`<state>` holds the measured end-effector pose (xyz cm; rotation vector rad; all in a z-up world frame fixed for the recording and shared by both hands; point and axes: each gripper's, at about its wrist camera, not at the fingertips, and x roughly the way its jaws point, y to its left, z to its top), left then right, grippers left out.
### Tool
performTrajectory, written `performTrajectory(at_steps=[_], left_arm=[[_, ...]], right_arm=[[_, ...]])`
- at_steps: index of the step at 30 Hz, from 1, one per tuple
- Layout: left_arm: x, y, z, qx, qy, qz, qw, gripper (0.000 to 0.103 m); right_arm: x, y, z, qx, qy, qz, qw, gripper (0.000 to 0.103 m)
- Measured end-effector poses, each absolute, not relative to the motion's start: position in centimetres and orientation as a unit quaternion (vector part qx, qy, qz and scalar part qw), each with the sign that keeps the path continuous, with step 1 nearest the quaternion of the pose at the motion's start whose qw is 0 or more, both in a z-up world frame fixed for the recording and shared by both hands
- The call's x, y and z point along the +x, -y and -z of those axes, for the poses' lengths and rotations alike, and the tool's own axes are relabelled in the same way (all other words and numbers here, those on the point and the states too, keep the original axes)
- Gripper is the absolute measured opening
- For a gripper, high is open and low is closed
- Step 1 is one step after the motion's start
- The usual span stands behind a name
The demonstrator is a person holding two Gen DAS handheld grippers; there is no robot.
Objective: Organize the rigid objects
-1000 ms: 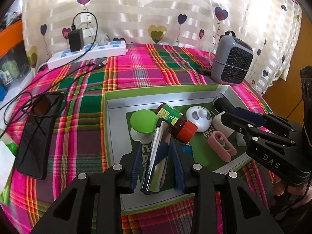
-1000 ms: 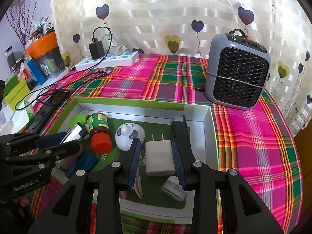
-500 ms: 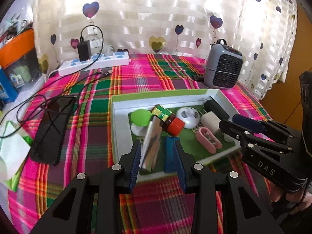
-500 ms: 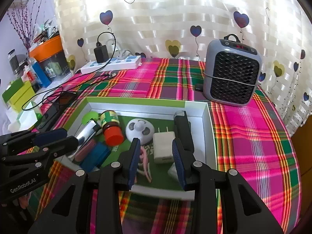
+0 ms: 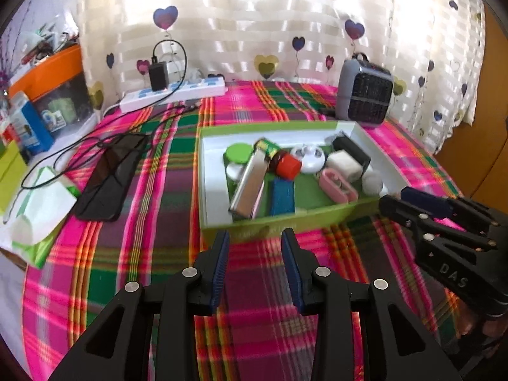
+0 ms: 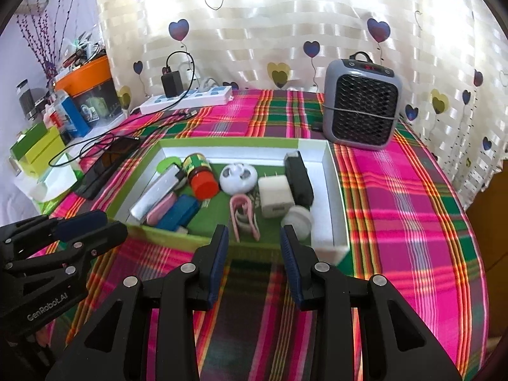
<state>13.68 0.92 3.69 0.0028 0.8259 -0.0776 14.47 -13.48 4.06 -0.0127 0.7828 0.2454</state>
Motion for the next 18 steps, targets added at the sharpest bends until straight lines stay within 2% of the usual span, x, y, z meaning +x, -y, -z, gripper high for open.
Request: performTrajectory(at_steps=[18], left_arm=[[9.7, -0.6, -0.3, 0.0, -0.447, 0.026, 0.894, 0.033]], right_arm=[[10.5, 14.0, -0.7, -0.013, -0.435, -0.084, 0.897, 0.036]])
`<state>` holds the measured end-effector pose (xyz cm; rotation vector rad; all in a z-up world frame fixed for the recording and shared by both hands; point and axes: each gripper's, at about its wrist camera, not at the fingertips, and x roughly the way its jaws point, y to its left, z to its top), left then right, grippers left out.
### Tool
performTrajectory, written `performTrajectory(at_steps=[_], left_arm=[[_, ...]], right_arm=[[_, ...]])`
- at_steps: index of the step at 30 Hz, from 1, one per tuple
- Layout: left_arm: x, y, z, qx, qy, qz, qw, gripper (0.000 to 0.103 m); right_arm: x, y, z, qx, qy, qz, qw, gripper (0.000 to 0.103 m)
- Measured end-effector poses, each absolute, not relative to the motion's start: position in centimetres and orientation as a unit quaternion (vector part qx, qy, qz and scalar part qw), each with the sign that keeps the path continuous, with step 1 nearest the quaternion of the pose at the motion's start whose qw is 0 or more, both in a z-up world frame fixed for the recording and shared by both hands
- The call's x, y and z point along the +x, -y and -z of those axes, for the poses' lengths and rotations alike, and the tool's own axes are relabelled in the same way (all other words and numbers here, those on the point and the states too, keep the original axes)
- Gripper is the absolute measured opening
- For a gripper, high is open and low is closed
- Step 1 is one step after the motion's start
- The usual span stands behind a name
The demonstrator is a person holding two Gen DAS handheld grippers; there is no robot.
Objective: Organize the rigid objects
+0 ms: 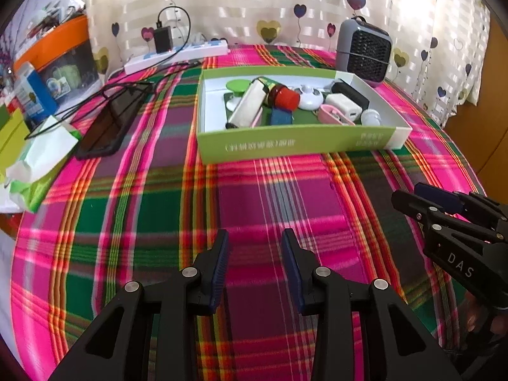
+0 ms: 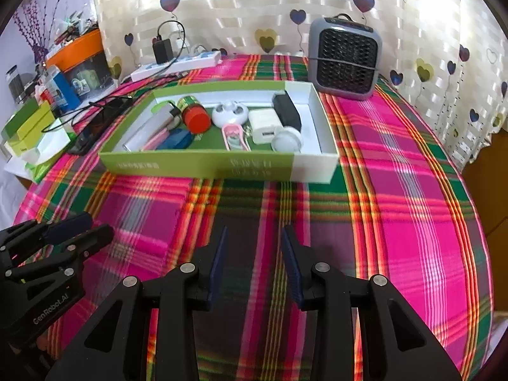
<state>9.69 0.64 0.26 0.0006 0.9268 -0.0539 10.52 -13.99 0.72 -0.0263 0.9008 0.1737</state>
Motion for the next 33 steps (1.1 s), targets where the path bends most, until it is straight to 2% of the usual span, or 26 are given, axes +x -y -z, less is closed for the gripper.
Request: performTrajectory(at_steps=[15, 17, 18, 33], left_arm=[[8.2, 0.0, -0.1, 0.001, -0.44, 0.018, 0.898, 0.033], [8.1, 0.1, -0.1, 0.002, -0.439, 0.017, 0.898, 0.033], [8.0, 0.2, -0.1, 0.004, -0.439, 0.016, 0.898, 0.033], [6.6, 1.3, 0.1, 0.012, -0.432, 0.004, 0.902, 0.035]], right_arm=[[8.4, 14.5, -0.1, -0.024, -0.437, -0.076, 0.896, 0.037], [8.2, 14.5, 0.0, -0.025, -0.437, -0.075, 0.896, 0.05], [8.1, 14.6, 0.1, -0.024, -0.436, -0.075, 0.897, 0.051], [7.1, 15.0, 0.1, -0.022, -0.432, -0.073, 0.899, 0.051]])
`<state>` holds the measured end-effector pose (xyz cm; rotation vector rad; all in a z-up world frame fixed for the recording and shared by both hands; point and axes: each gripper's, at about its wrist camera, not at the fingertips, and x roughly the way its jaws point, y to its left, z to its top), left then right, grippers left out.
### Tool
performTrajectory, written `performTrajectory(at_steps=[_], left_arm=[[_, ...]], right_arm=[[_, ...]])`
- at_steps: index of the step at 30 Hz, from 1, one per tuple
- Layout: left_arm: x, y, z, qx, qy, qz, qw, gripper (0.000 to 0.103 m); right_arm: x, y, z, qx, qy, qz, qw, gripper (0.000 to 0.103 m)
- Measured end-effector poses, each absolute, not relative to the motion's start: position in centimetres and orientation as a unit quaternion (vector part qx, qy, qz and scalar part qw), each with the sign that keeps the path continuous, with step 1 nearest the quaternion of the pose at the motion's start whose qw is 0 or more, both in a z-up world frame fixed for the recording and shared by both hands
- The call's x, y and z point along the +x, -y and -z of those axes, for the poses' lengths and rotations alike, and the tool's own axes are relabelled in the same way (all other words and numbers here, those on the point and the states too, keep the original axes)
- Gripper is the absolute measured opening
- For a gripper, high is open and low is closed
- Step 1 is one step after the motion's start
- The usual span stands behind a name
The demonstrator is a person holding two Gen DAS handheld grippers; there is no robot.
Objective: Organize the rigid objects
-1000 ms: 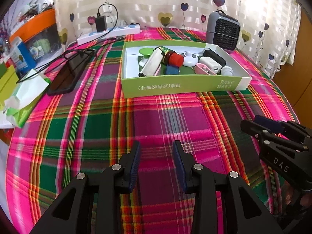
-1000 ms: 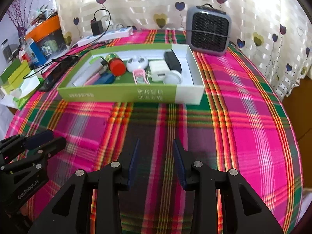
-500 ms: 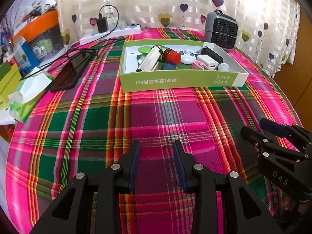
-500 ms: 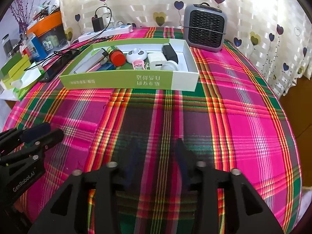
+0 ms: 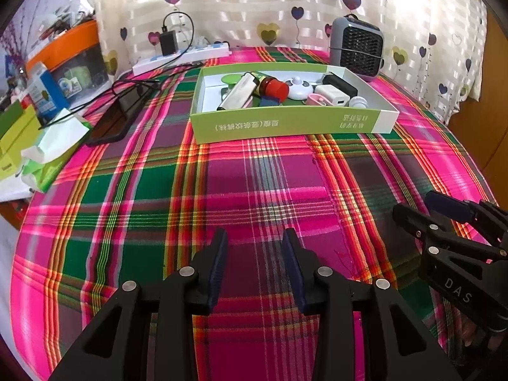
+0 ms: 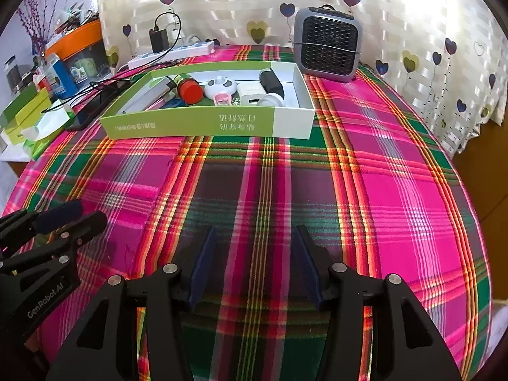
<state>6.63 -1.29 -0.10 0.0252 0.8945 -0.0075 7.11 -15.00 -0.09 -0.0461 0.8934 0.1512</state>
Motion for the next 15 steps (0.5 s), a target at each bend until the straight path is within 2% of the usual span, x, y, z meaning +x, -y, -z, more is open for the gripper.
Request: performTrajectory(at_steps=[15], left_arm=[[6.33, 1.36, 0.1, 0.012, -0.43, 0.001, 0.903, 0.035]], right_arm=[[7.02, 15.07, 0.1, -0.022, -0.431, -0.073, 0.899, 0.051]])
